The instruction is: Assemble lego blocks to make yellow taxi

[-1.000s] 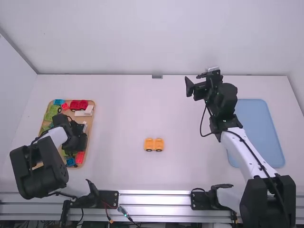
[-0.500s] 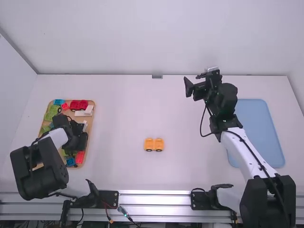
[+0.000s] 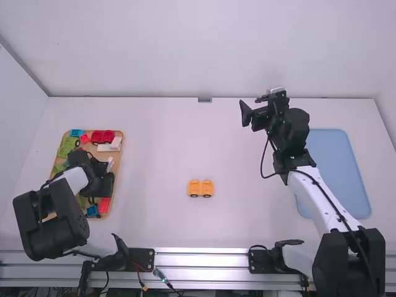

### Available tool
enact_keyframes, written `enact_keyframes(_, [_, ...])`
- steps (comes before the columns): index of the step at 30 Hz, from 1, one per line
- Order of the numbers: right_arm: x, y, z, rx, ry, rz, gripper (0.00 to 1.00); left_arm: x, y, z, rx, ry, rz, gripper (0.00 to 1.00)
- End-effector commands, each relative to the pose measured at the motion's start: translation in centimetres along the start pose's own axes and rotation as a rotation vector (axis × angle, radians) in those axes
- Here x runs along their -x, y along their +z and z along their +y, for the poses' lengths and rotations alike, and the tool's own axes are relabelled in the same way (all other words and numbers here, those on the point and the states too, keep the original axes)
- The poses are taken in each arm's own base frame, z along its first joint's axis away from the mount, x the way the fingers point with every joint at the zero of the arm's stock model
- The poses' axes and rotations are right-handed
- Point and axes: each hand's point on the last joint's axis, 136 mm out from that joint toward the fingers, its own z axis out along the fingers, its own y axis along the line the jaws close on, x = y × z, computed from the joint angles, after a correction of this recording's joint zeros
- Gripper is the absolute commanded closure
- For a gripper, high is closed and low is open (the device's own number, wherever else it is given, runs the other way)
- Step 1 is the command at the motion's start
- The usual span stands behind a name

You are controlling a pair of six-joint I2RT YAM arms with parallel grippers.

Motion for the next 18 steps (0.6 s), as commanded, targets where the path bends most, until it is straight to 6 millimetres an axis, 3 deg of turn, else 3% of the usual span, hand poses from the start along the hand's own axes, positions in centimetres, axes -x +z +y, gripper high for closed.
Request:
enact_keyframes(1, [2.57, -0.20, 0.18, 0.007, -0.008, -0.056, 0.02, -0.14, 0.14, -1.48, -0.067, 0.006, -0.014, 0.44])
enact_keyframes(18, [3.00, -0.24, 0.14, 0.007, 0.028, -0.074, 0.01, 0.00, 0.08, -1.44, -0.068, -0.002, -0.016, 0.71])
